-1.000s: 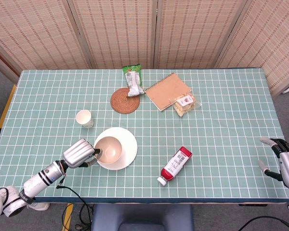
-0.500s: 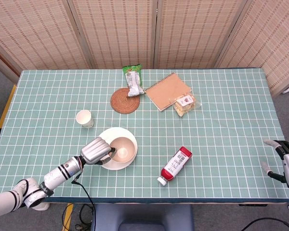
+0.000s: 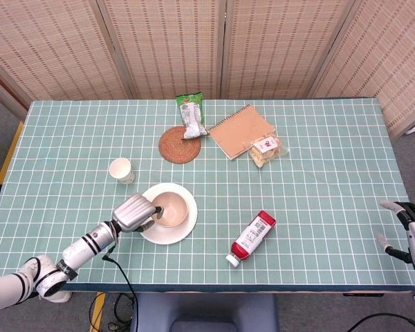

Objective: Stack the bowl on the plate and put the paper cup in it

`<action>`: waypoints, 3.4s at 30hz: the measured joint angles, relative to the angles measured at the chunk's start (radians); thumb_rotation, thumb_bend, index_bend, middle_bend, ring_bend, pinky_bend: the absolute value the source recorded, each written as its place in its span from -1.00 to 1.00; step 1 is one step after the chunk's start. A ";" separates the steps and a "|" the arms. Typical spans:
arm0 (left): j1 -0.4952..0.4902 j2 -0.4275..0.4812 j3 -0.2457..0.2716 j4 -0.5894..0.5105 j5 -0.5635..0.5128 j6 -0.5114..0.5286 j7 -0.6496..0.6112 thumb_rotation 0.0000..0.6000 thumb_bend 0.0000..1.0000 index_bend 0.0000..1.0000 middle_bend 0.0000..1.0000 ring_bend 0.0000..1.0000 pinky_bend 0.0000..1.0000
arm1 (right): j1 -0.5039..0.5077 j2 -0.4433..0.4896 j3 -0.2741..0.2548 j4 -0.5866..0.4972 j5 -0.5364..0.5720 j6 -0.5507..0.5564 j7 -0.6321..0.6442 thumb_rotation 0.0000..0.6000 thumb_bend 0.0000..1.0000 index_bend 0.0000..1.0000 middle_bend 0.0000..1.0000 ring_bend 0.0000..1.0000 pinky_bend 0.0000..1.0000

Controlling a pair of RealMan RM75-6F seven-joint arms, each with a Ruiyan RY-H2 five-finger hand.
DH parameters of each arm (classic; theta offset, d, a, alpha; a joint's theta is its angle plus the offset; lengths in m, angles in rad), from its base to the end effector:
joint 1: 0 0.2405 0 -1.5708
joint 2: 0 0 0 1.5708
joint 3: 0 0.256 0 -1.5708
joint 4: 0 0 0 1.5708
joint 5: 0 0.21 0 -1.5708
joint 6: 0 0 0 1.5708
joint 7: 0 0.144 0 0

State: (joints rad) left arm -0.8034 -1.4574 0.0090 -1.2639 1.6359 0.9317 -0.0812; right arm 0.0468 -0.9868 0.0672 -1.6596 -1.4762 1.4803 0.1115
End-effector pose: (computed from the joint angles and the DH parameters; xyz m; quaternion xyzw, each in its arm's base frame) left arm -0.1746 0.3434 -0.0048 -0.8509 -0.2501 -0.3462 0.3060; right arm -0.3182 -0.1725 0.2003 0.5700 -0.4058 0.3894 0.5990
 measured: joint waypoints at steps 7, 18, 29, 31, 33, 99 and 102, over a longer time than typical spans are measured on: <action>0.024 0.041 -0.002 -0.066 -0.036 0.007 0.079 1.00 -0.18 -0.57 0.33 0.31 0.95 | 0.002 -0.003 0.002 0.001 -0.001 -0.001 0.000 1.00 -0.45 -0.51 -0.43 -0.60 -0.39; 0.087 0.210 -0.004 -0.204 -0.096 0.062 0.148 1.00 -0.20 -0.58 0.24 0.20 0.91 | 0.000 -0.006 0.001 0.001 -0.001 0.000 -0.002 1.00 -0.45 -0.51 -0.43 -0.60 -0.39; 0.097 0.287 -0.081 -0.228 -0.262 0.026 0.144 0.82 -0.46 -0.68 -0.53 -0.49 0.11 | 0.002 -0.004 0.003 -0.005 -0.005 0.000 -0.008 1.00 -0.45 -0.51 -0.43 -0.60 -0.39; 0.088 0.295 -0.092 -0.225 -0.298 -0.015 0.137 0.69 -0.49 -0.72 -0.63 -0.61 -0.08 | 0.003 -0.005 0.003 -0.005 -0.004 -0.001 -0.008 1.00 -0.45 -0.51 -0.43 -0.60 -0.39; 0.075 0.300 -0.104 -0.215 -0.334 -0.060 0.132 0.57 -0.51 -0.76 -0.71 -0.69 -0.17 | 0.003 -0.005 0.003 -0.005 -0.004 -0.002 -0.008 1.00 -0.44 -0.51 -0.43 -0.60 -0.39; -0.167 -0.062 -0.159 0.367 -0.596 -0.420 0.166 1.00 -0.52 -0.29 -0.51 -0.23 0.19 | -0.009 0.001 0.003 -0.005 0.021 -0.009 -0.011 1.00 -0.45 -0.51 -0.43 -0.60 -0.39; -0.163 -0.043 -0.160 0.343 -0.580 -0.417 0.153 1.00 -0.52 -0.28 -0.49 -0.23 0.19 | -0.006 0.001 0.005 -0.006 0.020 -0.011 -0.013 1.00 -0.45 -0.51 -0.43 -0.60 -0.39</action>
State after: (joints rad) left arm -0.9661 -1.5009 -0.1505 -0.9213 1.0562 0.5150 0.0713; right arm 0.0407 -0.9857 0.0719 -1.6656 -1.4561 1.4689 0.0989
